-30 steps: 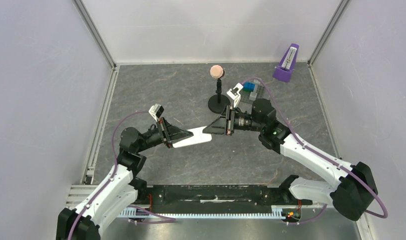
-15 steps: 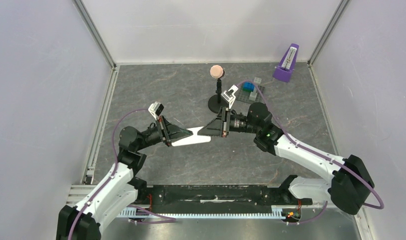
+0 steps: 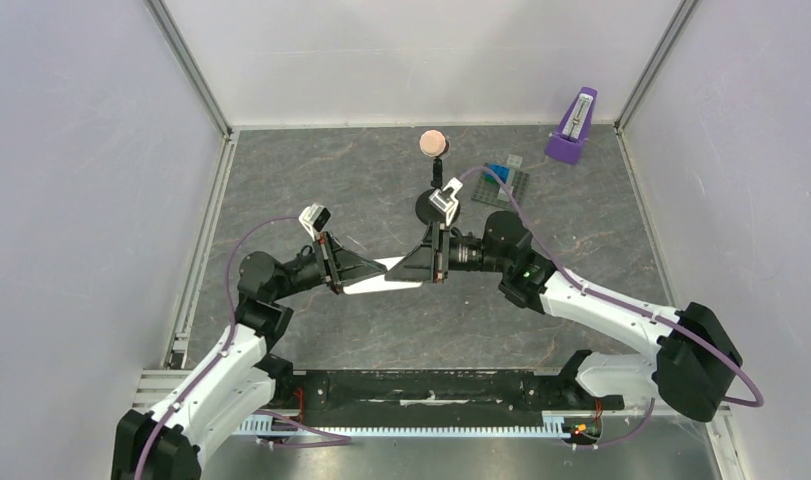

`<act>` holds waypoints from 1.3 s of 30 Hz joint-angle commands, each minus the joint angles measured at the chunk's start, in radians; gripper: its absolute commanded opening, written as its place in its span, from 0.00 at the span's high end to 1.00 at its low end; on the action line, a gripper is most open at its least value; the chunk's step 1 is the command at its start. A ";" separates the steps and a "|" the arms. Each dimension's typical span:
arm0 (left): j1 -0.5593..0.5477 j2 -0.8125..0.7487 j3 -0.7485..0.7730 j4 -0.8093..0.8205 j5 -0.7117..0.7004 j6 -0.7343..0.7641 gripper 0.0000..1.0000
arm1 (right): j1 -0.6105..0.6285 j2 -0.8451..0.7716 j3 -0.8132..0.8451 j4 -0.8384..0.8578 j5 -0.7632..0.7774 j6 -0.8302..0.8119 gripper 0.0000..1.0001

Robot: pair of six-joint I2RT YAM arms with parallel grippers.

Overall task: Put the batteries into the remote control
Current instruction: Load the battery cover into the remote control, then turn over the remote control at the center of the board.

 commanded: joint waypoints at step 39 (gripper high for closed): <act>-0.015 0.050 0.367 -0.819 0.375 0.867 0.77 | 0.031 0.008 0.116 -0.362 -0.270 -0.584 0.88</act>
